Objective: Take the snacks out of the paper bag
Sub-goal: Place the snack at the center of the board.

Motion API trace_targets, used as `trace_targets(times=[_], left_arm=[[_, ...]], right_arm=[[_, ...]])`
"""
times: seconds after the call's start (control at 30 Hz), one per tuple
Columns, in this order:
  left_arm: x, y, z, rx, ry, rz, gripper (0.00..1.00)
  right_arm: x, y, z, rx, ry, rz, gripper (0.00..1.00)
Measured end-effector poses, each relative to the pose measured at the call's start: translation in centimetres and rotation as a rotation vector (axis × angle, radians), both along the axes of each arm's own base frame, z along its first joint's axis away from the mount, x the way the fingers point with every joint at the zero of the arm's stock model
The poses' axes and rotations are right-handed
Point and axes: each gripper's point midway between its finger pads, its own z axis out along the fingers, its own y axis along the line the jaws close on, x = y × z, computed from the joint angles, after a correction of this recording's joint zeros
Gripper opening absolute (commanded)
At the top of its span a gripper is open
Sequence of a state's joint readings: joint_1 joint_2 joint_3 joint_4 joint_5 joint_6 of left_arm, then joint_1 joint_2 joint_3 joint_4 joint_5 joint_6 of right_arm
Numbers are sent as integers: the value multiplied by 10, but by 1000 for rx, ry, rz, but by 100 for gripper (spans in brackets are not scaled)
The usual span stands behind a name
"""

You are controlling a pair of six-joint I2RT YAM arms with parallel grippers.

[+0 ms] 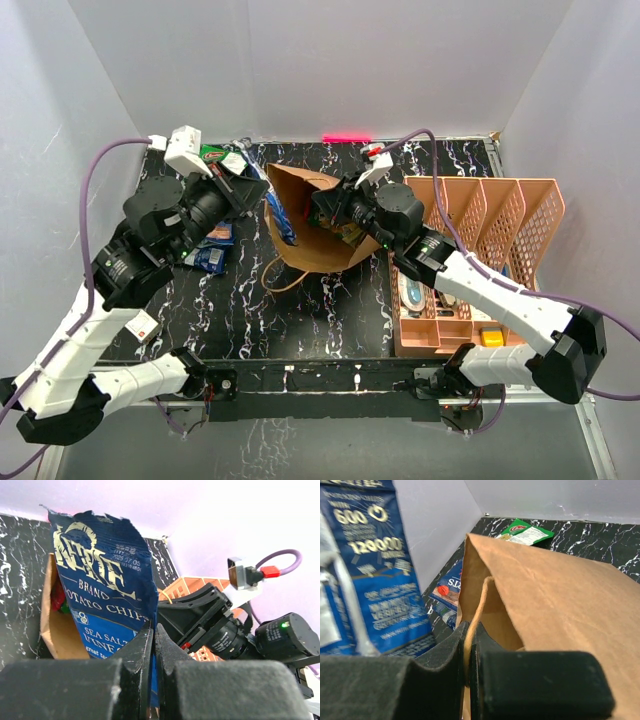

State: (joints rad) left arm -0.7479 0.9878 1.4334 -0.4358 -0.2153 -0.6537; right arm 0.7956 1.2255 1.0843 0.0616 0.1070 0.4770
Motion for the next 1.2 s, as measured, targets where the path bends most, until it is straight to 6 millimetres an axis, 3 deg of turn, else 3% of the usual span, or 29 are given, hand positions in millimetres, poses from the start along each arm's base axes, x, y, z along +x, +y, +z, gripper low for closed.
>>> trace_targets(times=[0.17,0.93,1.07,1.2], left_arm=[[-3,12,20,17,-46,29,0],[-15,50,76,58,-158,114,0],[-9,58,77,85,-141,171,0],[5,66,61,154,-80,256,0]], right_arm=[[3,0,-6,-13,13,-4,8],[7,-5,-7,-14,18,-20,8],[9,-7,-9,-23,17,-25,8],[11,-11,-15,-65,15,-34,8]])
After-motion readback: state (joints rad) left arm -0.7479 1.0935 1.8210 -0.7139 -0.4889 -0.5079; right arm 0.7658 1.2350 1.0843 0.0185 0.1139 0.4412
